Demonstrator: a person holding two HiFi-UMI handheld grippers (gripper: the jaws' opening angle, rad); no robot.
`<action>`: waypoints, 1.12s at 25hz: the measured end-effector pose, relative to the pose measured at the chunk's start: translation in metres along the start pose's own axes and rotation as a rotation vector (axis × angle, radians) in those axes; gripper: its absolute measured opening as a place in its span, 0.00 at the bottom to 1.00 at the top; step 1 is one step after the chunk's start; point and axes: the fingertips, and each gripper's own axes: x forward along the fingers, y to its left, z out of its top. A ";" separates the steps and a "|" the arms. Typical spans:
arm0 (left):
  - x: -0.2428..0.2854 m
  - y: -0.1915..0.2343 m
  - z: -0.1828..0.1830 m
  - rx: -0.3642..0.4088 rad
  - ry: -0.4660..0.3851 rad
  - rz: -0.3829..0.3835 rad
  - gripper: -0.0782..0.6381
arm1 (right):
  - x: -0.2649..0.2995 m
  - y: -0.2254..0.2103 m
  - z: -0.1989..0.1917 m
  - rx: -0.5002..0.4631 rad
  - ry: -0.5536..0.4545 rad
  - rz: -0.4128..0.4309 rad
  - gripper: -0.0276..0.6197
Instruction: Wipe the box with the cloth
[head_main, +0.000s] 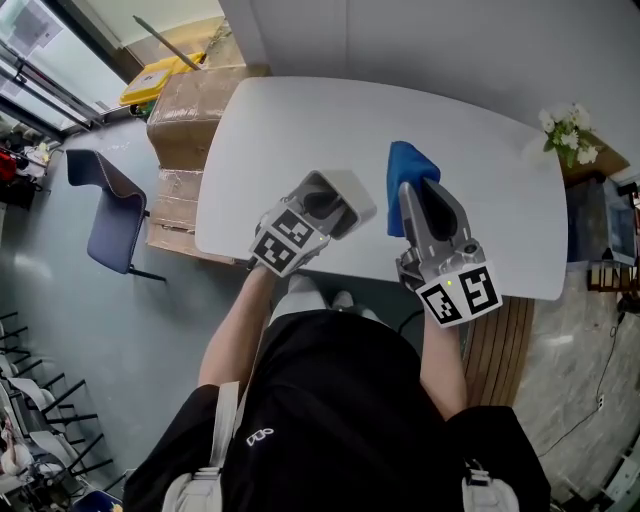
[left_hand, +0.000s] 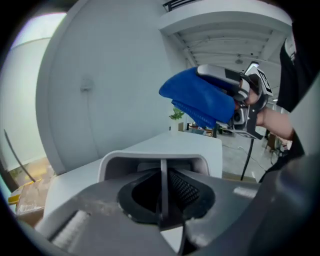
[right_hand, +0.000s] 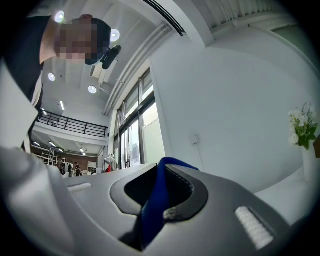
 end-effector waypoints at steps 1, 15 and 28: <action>0.004 -0.003 -0.004 0.021 0.024 -0.034 0.18 | 0.000 -0.001 -0.001 0.000 0.001 -0.004 0.11; 0.056 -0.015 -0.080 0.293 0.419 -0.214 0.18 | -0.001 -0.026 -0.016 0.002 0.041 -0.093 0.11; 0.083 -0.013 -0.105 0.417 0.559 -0.303 0.18 | 0.013 -0.040 -0.029 0.016 0.070 -0.141 0.11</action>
